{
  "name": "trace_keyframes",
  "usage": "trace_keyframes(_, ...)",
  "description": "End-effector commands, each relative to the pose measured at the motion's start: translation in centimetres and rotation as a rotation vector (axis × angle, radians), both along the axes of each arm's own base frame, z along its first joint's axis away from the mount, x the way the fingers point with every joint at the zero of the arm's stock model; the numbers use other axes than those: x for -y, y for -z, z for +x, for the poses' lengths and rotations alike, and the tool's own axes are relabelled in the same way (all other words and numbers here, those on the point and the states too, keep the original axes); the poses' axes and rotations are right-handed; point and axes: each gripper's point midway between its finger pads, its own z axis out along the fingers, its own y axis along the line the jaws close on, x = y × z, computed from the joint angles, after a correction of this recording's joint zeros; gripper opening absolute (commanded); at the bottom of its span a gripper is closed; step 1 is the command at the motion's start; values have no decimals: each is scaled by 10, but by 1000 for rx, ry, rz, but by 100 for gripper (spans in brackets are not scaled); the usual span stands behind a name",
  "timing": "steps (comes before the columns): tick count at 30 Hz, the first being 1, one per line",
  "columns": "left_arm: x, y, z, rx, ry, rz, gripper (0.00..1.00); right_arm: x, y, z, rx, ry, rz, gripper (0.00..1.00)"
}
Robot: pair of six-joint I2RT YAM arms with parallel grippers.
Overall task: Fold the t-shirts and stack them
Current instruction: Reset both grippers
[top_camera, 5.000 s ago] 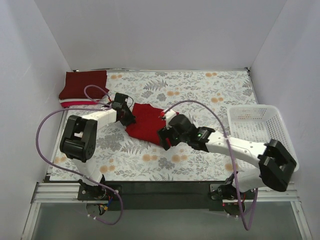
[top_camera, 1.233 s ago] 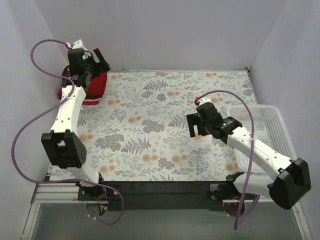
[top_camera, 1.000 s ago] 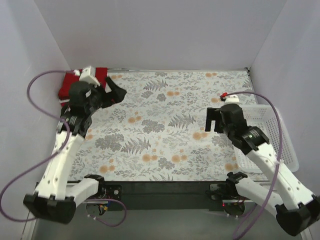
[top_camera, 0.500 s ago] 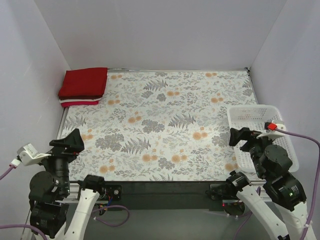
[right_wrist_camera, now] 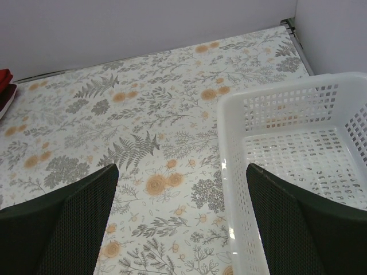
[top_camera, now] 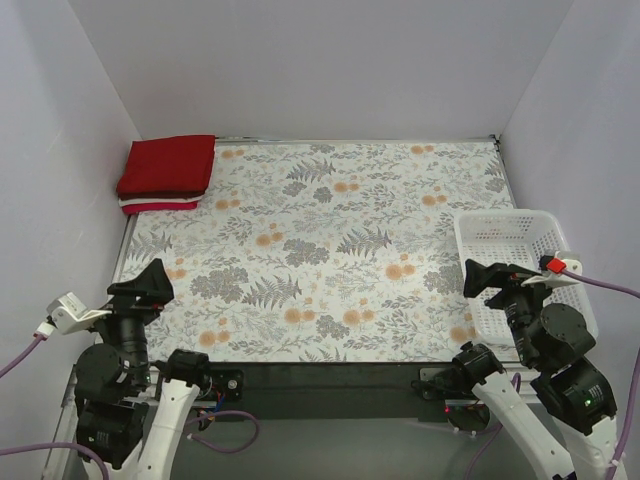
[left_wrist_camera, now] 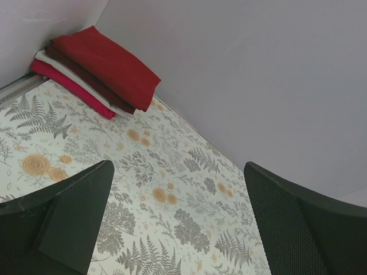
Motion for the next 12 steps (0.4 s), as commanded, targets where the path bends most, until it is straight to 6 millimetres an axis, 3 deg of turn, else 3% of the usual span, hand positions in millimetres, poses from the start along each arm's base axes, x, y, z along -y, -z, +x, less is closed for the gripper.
trace_keyframes(1,0,-4,5,29,-6,-16,97,-2,-18,4,41,2,30,98)
trace_keyframes(12,-6,3,9,20,-46,-28,98,-7,-14,7,47,-18,30,99)
